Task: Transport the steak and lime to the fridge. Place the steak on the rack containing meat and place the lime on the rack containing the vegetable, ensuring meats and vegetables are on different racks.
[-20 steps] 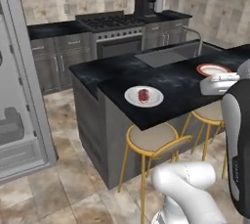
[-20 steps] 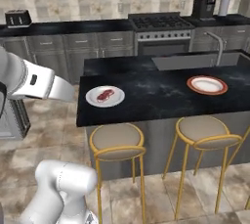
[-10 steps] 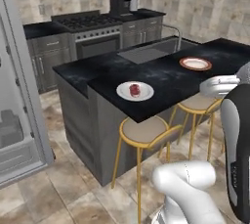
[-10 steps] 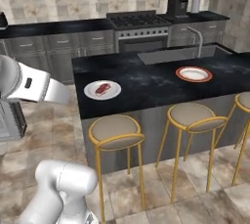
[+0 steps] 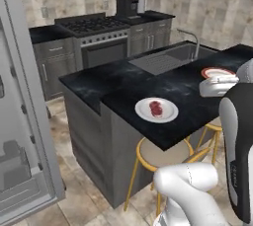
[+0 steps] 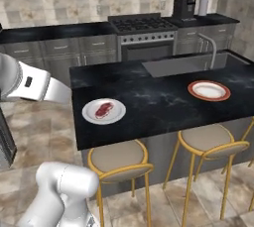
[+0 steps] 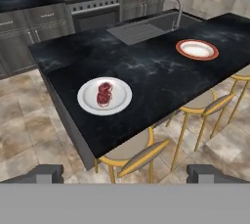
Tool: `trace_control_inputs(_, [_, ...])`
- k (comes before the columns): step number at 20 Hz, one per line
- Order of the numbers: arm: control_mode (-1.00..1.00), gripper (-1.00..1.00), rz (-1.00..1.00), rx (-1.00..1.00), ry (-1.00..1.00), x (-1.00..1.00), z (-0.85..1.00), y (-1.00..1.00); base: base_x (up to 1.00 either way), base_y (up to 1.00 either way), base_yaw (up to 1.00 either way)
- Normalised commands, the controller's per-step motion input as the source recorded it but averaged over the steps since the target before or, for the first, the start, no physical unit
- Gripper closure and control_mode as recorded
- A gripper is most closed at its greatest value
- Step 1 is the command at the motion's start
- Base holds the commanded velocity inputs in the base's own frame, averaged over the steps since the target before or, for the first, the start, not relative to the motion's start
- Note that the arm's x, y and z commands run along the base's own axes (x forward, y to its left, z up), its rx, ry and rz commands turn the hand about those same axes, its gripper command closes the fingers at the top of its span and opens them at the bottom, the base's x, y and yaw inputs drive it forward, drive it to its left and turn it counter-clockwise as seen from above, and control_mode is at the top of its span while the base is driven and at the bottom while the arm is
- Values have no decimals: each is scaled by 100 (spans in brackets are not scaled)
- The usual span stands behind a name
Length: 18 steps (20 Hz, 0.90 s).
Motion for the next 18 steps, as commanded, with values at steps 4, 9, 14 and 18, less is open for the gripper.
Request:
trace_control_inputs(4, [100, -100, 0, 0, 0, 0, 0, 0, 91, -52, 26])
trace_control_inputs(9, [100, -100, 0, 0, 0, 0, 0, 0, 66, -76, 30])
trace_control_inputs(14, [100, -100, 0, 0, 0, 0, 0, 0, 60, -74, 28])
trace_control_inputs(18, [100, -100, 0, 0, 0, 0, 0, 0, 62, -58, 23])
